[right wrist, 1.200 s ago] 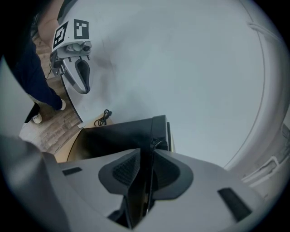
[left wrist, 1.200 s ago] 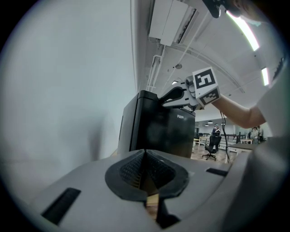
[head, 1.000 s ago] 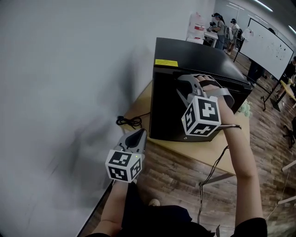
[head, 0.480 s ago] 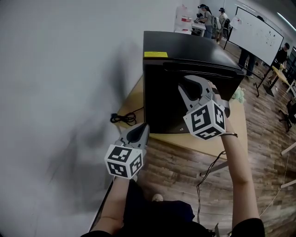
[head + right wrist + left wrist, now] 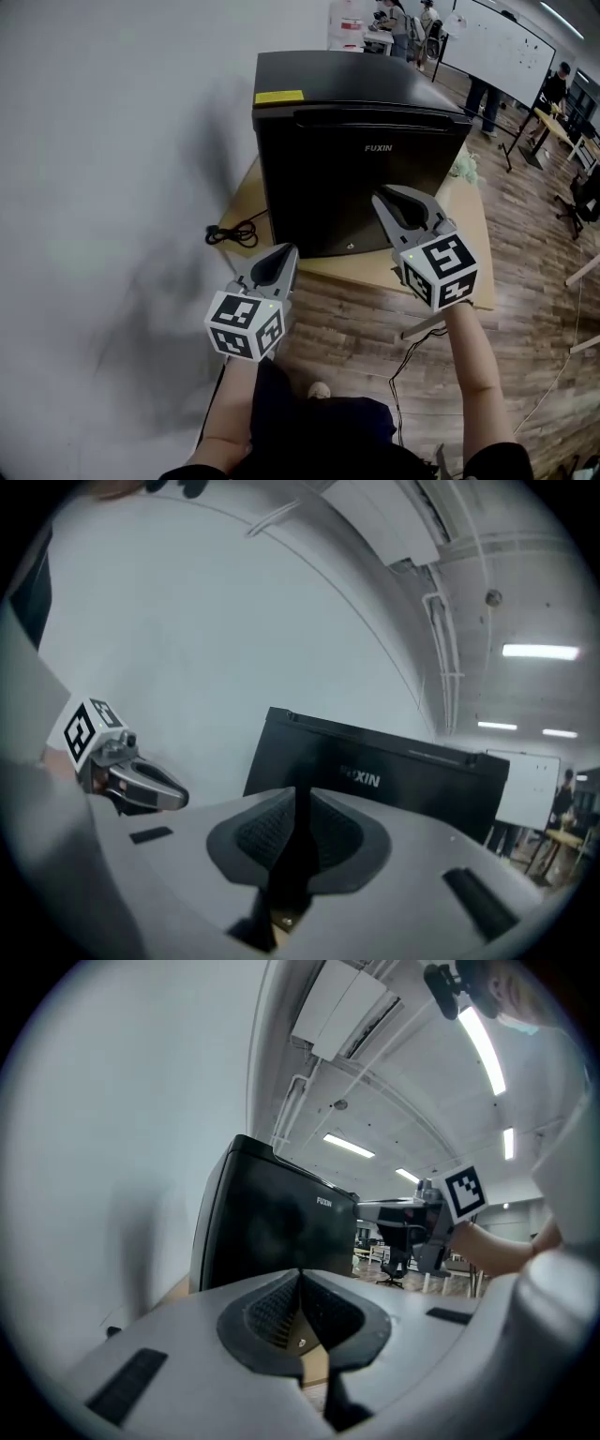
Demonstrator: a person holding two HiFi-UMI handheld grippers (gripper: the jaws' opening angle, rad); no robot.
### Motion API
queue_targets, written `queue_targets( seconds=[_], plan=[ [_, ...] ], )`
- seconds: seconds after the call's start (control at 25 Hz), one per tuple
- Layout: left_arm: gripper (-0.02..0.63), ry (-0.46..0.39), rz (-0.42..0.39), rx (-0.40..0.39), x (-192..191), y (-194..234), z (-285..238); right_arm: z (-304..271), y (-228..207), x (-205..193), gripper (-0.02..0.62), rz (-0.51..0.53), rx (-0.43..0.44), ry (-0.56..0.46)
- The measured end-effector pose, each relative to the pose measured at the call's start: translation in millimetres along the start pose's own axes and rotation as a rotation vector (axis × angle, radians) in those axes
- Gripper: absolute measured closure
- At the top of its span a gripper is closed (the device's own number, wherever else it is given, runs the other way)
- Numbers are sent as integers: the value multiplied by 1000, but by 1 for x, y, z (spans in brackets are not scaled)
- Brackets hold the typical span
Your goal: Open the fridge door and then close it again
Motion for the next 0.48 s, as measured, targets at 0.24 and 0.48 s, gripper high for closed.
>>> queue_targets(
  seconds=[0.24, 0.48],
  plan=[
    [598, 7, 16, -14, -7, -11, 0, 47, 11, -44, 580, -195, -65, -42],
    [598, 15, 44, -20, -14, -20, 2, 85, 19, -74, 604, -367, -159, -107]
  ],
)
Point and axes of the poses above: the fingertips, and each gripper's own axes: z backward along the fingers, y to its left, x out of its top, the point moved 2 cm from there along z, backward along the fingers, and after that the axes turned 12 degrees about x, right-handed, at the moved point
